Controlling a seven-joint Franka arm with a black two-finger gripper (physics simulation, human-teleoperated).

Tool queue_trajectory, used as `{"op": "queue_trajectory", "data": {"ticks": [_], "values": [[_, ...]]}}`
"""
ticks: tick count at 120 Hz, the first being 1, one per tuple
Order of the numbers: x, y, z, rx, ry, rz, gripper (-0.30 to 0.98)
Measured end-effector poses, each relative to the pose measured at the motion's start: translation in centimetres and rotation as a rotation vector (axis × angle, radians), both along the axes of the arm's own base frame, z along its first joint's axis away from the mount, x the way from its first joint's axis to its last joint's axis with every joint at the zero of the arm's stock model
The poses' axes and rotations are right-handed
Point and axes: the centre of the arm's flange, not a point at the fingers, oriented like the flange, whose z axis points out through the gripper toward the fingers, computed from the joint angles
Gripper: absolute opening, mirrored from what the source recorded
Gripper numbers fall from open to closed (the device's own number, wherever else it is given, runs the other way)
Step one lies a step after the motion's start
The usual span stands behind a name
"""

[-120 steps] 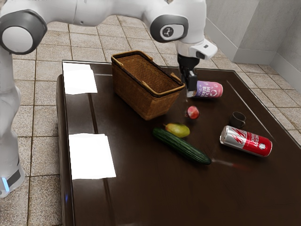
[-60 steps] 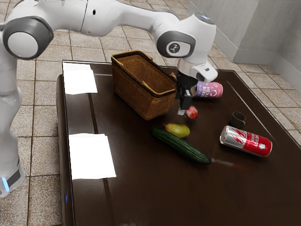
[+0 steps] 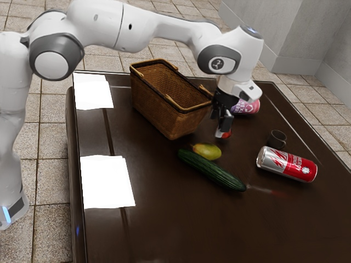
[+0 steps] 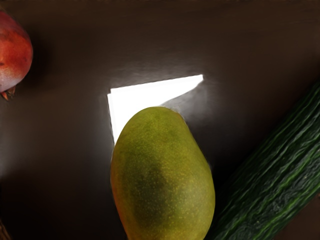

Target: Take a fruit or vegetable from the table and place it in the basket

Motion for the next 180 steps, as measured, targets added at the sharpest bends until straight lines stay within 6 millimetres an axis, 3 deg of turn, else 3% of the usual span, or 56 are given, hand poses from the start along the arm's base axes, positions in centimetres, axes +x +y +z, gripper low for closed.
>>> {"op": "queue_trajectory", "data": {"ticks": [37, 68, 94, 142, 180], "values": [[4.1, 2.8, -4.4, 0.015, -0.095, 0.061, 0.66], [5.8, 6.1, -4.2, 0.001, -0.217, 0.126, 0.66], [6.1, 8.0, -5.6, -0.005, -0.234, 0.167, 0.66], [6.2, 8.7, -8.0, 0.001, -0.197, 0.186, 0.66], [6.7, 8.5, -8.8, 0.004, -0.198, 0.190, 0.66]]}}
